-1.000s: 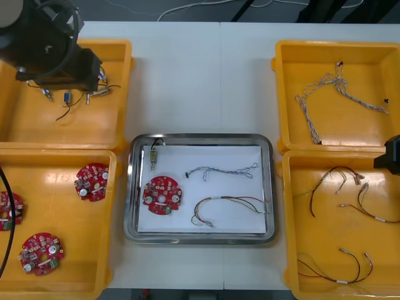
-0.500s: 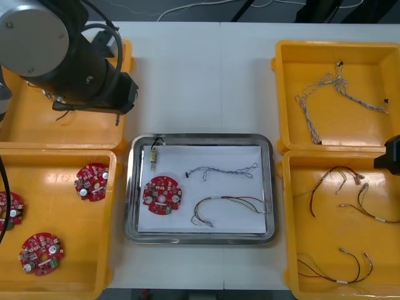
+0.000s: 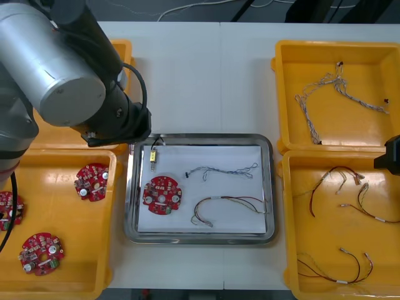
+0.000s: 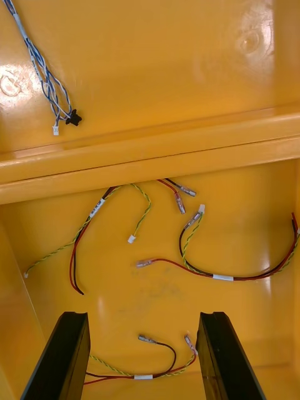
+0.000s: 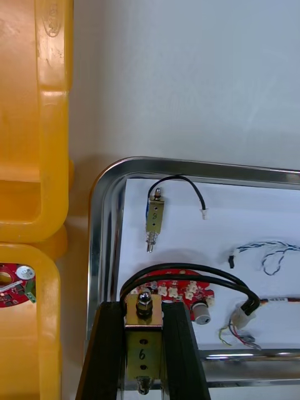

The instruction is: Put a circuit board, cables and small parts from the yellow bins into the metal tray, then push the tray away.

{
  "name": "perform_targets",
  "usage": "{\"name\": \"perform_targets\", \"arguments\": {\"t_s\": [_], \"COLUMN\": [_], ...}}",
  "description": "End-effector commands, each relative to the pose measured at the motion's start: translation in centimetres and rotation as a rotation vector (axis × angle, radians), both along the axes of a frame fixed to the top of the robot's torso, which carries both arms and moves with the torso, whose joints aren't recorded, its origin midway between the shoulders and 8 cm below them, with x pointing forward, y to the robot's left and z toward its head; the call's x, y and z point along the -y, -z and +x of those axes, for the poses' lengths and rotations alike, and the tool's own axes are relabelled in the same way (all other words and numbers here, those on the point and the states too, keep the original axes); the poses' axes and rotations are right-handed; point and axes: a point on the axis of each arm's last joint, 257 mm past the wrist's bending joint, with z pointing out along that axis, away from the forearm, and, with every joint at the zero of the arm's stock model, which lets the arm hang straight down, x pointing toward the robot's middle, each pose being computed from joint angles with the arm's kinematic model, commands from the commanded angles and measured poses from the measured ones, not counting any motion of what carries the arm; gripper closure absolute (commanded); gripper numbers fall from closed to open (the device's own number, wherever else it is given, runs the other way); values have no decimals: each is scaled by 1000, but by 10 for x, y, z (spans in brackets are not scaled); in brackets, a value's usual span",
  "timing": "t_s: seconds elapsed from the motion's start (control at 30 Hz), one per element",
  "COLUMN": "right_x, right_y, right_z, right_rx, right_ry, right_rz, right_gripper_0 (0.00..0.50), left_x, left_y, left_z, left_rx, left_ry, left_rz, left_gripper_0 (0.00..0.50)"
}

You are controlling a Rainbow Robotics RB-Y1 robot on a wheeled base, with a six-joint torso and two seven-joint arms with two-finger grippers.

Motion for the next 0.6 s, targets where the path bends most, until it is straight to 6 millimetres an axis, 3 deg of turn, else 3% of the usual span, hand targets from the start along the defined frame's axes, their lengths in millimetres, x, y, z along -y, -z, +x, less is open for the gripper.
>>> {"name": "perform_targets", "arguments": {"t_s": [0.03,0.33,0.6], "right_x": [16,16,16], "right_y": [-10,-10,-10], "right_z": [-3,-3,-3], "right_rx": [11,11,11], "right_ry": [-5,-5,-5], "right_rz": [-48,-48,-48], "right_gripper_0": [0,0,0], "left_x": [-3,-2,17], "left_y": [11,36,48], "left_z": [-4,-3,0], "left_rx": [14,-20,-10], "left_ry": [32,3,45], "left_rz": [78,136,122], "left_gripper_0": [500,500,500]}}
